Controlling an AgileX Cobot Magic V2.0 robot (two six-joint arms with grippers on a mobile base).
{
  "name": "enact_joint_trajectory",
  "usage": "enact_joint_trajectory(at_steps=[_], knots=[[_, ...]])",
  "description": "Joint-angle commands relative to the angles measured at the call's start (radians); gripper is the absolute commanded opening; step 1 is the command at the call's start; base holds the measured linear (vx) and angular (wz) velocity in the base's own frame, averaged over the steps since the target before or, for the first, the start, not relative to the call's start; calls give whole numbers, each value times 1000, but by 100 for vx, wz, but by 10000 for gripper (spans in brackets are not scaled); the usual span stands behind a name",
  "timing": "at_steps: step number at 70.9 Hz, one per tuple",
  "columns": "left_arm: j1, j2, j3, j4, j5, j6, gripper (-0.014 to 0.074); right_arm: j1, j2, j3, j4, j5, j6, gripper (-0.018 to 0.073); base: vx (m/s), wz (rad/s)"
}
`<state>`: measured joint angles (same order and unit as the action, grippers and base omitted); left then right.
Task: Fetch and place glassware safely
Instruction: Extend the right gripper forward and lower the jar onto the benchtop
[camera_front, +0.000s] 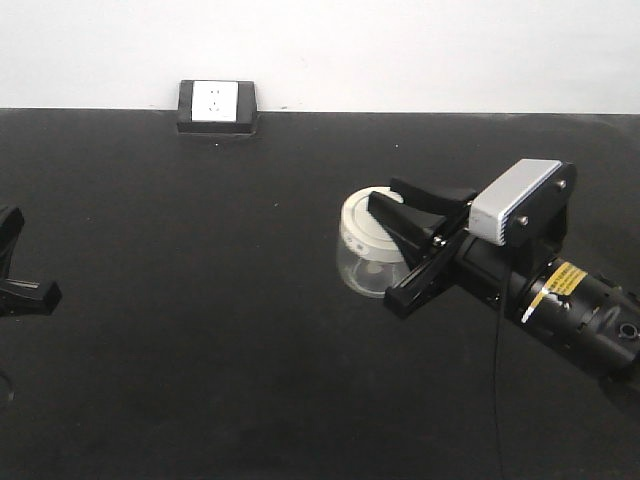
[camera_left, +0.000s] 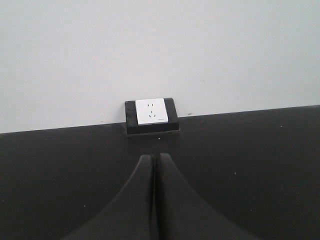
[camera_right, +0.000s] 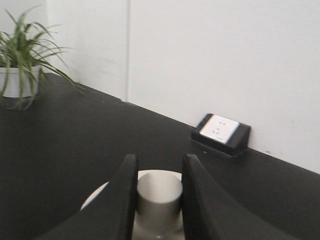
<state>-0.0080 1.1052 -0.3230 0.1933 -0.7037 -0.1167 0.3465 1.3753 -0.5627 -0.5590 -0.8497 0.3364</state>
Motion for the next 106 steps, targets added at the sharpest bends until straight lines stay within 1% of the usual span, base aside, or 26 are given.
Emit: enact_joint_trajectory(at_steps=[1, 5, 10, 41, 56, 65, 82, 106], knots=[[2, -11, -22, -11, -81, -8, -7, -77, 37, -52, -84, -162, 24, -1, 0, 0], [2, -11, -22, -11, -81, -8, -7, -104, 81, -73, -134, -180, 26, -1, 0, 0], [2, -11, -22, -11, -81, -8, -7, -126, 136, -109, -165, -204, 43, -1, 0, 0], [2, -11, -22, -11, -81, -8, -7, -133, 484, -362, -164, -327, 37, -1, 0, 0], [2, -11, -22, -11, -81, -8, -7, -133, 621, -441, -162, -347, -17, -1, 0, 0], [2, -11, -22, -11, -81, -8, -7, -133, 680, -473, -155, -377, -28, -1, 0, 0], [2, -11, -22, -11, -81, -8, -7, -133, 747, -498, -126, -379, -41, -1, 0, 0], [2, -11, -22, -11, -81, -8, -7, -133, 774, -498, -114, -372, -59, -1, 0, 0]])
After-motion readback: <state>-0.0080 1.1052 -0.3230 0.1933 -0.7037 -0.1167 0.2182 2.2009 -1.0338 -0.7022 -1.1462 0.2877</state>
